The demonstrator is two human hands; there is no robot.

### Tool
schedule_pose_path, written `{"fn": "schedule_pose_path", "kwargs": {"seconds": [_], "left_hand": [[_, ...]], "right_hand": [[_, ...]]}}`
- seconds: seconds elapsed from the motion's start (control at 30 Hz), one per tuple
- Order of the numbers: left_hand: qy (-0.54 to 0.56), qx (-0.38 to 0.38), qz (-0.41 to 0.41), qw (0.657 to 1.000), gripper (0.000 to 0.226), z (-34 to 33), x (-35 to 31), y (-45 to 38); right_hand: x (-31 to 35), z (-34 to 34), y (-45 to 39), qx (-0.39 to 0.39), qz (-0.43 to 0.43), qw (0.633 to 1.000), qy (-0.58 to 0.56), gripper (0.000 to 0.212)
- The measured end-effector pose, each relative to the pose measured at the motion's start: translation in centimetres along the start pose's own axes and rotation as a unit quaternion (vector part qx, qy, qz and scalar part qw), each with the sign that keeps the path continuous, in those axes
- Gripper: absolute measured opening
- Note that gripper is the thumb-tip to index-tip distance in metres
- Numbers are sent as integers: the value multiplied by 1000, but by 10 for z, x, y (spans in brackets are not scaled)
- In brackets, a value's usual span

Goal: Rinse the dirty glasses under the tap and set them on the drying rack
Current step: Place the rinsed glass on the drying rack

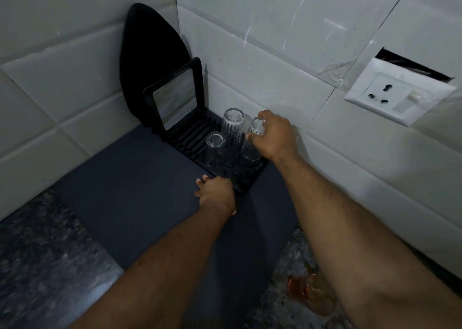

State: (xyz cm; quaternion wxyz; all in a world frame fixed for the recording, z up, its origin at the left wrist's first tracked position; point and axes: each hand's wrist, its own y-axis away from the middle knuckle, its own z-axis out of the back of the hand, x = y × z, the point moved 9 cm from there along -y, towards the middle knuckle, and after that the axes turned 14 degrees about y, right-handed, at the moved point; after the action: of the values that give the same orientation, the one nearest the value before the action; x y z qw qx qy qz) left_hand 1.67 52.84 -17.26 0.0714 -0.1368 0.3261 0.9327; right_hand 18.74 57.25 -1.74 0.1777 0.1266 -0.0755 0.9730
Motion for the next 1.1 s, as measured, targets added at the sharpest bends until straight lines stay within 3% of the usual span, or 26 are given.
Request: {"fn": "schedule_pose_path", "kwargs": {"seconds": [0.27,0.6,0.77,0.93,1.1], "left_hand": [[10,-4,-3,1000,103,2,3,7],[16,-10,-1,1000,101,4,5,14],[-4,-31,-8,999,86,-1,12,27],[20,-82,-76,994,33,-1,-3,74],[51,-65,-133,988,35,-22,-24,134]], "right_hand": [[-3,-17,6,24,5,1000,16,56],[-7,-9,24,39,-13,999,6,96],[-9,4,70,10,-21,1000,-12,80],[-24,9,125,88,0,996,-8,50],[-48,29,181,147,13,988,39,54]]}}
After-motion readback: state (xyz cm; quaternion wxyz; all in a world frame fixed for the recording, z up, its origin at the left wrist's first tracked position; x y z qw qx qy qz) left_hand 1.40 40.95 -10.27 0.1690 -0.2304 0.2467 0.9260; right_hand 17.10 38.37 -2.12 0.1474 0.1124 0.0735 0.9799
